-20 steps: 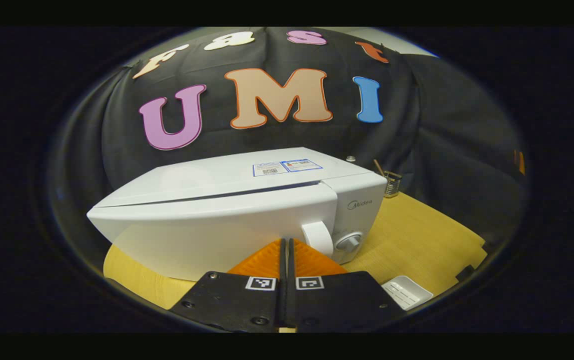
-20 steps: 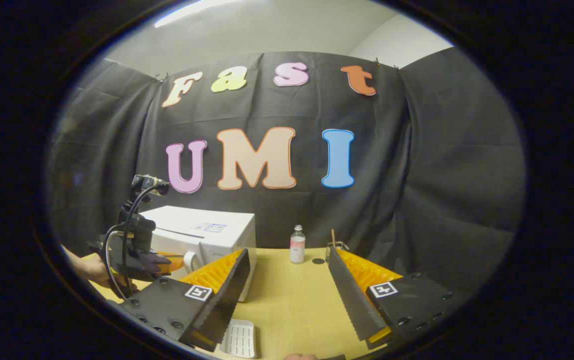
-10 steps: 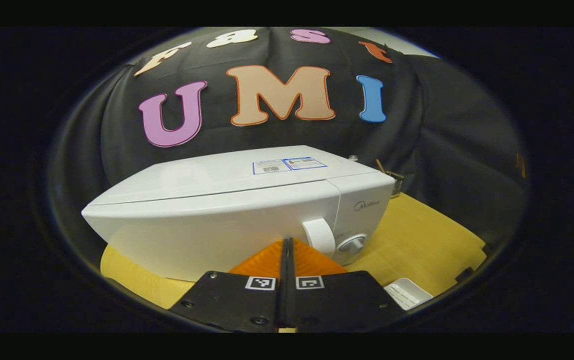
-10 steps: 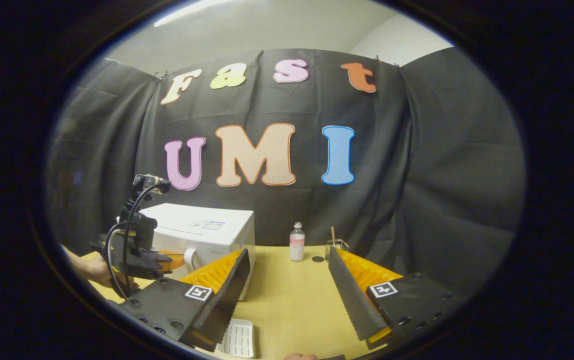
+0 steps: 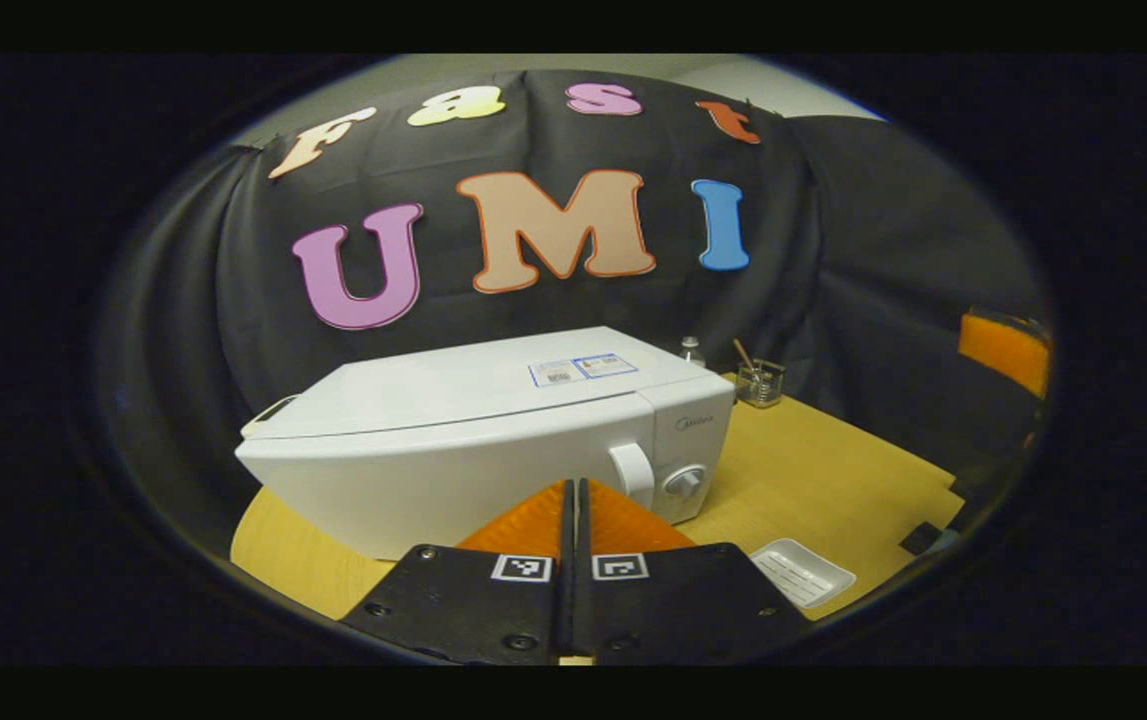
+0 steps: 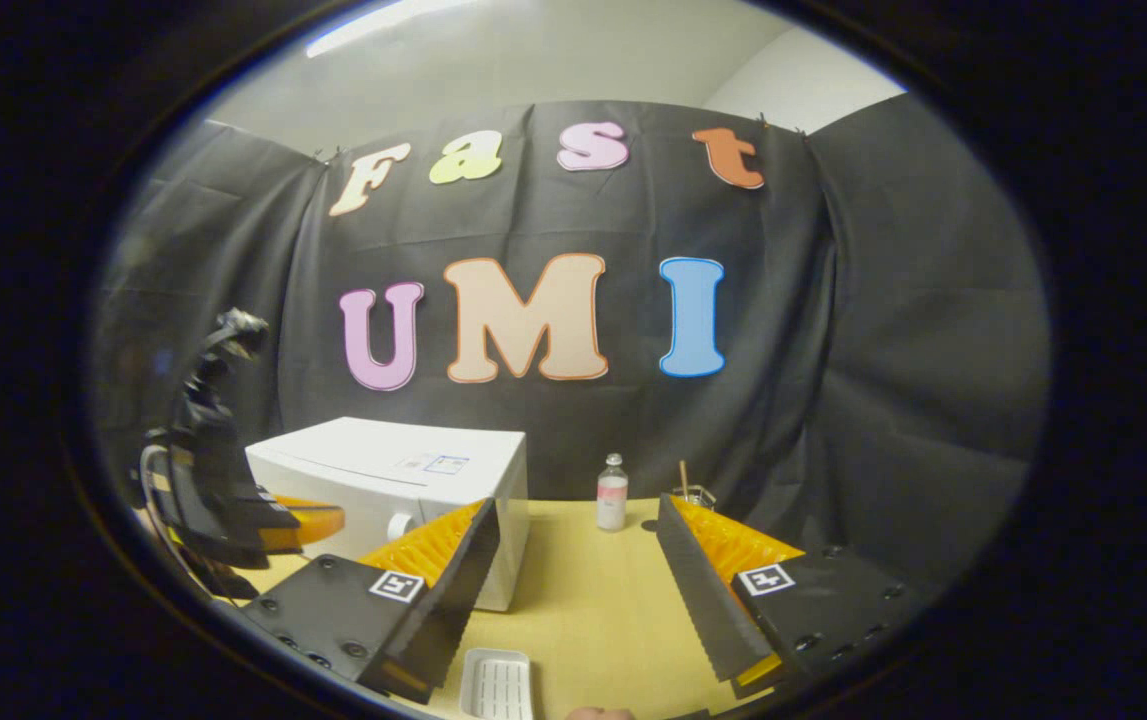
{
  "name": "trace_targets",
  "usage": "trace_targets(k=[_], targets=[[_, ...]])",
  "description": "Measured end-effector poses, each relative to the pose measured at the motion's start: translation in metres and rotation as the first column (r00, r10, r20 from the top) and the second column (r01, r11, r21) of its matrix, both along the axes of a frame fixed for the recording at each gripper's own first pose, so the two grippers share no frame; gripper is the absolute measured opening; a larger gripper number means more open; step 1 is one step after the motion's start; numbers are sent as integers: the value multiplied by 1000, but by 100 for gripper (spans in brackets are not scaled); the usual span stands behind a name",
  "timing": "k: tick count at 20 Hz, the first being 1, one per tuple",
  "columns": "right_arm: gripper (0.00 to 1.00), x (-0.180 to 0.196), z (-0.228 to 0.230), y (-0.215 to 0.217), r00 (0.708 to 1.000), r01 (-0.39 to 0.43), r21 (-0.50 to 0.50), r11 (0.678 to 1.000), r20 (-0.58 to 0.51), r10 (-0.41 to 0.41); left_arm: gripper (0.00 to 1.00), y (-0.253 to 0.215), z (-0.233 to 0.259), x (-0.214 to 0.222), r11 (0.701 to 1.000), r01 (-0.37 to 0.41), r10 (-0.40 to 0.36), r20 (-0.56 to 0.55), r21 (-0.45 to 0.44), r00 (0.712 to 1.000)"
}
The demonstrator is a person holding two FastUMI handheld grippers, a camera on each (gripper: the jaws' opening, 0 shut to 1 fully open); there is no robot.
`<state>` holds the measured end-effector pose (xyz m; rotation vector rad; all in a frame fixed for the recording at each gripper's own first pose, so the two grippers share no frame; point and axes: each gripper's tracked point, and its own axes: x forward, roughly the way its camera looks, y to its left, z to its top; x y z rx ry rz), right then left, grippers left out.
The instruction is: Open the microwave oven with the left hand, put the food in, and close the microwave oven.
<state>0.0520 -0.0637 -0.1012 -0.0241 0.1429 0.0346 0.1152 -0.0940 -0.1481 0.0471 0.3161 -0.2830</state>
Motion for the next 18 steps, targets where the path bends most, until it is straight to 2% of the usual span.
trace_targets(k=[6,8,9,10,13,14,15,16,17,18], targets=[[97,5,19,23,999,-36,-10,999,24,36,0,53,97,-29,989,-96,111,137,-113,984],[97,6,29,27,999,-40,-16,999,30,40,0,70,122,-38,985,-124,144,180,-120,973],[91,6,35,28,999,-38,-25,999,36,39,0,78,133,-42,983,-139,161,200,-119,966],[97,7,41,30,999,-33,-31,999,36,35,0,85,143,-46,980,-151,177,216,-128,960],[97,7,54,38,999,-27,-4,1000,16,27,0,92,167,-59,969,-171,213,256,-176,943],[92,7,64,39,999,-29,6,1000,31,29,24,93,175,-62,969,-174,217,275,-175,936],[97,8,74,41,998,-31,11,999,51,31,48,99,180,-68,968,-191,232,291,-162,928],[97,8,80,43,997,-35,12,999,63,34,72,105,184,-66,964,-215,253,306,-154,918],[91,7,83,45,997,-42,7,999,67,41,96,108,184,-71,962,-230,265,314,-145,912],[97,4,87,48,996,-47,3,999,74,47,95,104,185,-74,965,-221,256,311,-143,915]])
